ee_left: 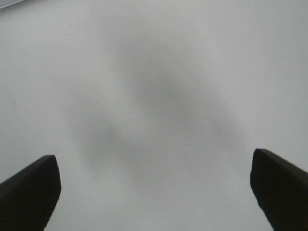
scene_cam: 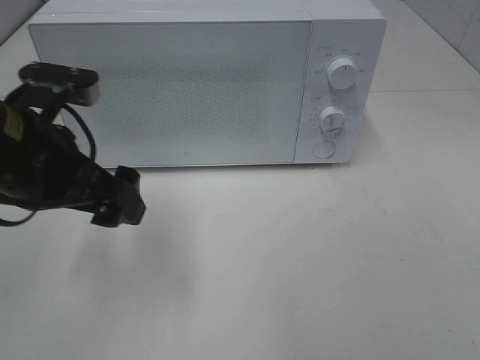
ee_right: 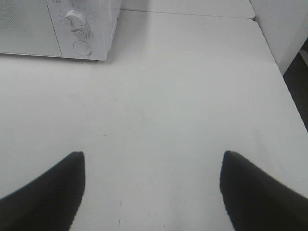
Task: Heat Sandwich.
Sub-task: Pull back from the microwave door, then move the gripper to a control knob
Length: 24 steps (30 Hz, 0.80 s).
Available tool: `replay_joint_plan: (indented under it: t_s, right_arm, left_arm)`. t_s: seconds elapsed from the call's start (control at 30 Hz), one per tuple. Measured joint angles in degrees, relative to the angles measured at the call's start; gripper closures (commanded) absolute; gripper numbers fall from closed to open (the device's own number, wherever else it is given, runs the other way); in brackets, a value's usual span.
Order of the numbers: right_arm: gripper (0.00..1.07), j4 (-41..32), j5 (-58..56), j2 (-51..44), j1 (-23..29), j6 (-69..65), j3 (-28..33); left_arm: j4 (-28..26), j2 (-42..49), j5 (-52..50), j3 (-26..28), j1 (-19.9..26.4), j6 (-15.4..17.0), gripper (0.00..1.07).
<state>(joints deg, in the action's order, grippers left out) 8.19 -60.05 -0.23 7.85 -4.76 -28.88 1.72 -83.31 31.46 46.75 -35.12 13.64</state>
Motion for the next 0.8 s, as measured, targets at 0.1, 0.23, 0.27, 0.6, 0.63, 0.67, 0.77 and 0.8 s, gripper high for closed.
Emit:
replay_joint_plan:
  t_s: [0.1,0.23,0.27,0.6,0.63,0.67,0.77,0.8]
  right_arm:
    - [0.31,0.00,0.00,0.00,0.00,0.00,0.00]
    - [0.31,0.00,0.00,0.00,0.00,0.00,0.00]
    - [0.31,0.00,0.00,0.00,0.00,0.00,0.00]
    - [0.31,0.00,0.00,0.00,0.00,0.00,0.00]
    - [0.31,0.00,0.00,0.00,0.00,0.00,0.00]
    - [0.31,0.00,0.00,0.00,0.00,0.00,0.00]
    - [0.31,0.00,0.00,0.00,0.00,0.00,0.00]
    - [0.31,0.00,0.00,0.00,0.00,0.00,0.00]
  left_arm:
    - [-0.57,2.64,3.55,0.00,4.53,0.17,0.05]
    - [-1.09,6.02,7.33,0.00,10.83,-1.15,0.05]
    - [-1.38,6.99,8.31,0.00,12.49,-1.89,0.05]
    - [-2.86,14.55,18.16,0.00,28.71,-8.08,0.05]
    - [-2.98,15.81,20.23,0.00,31.46,-9.00,0.05]
    - [-2.98,16.39,21.03,0.00,32.83,-9.11,0.05]
    - [-3.04,17.82,22.86,0.00,35.24,-9.57,0.05]
    - [-3.04,19.31,24.29,0.00,36.84,-10.08,0.05]
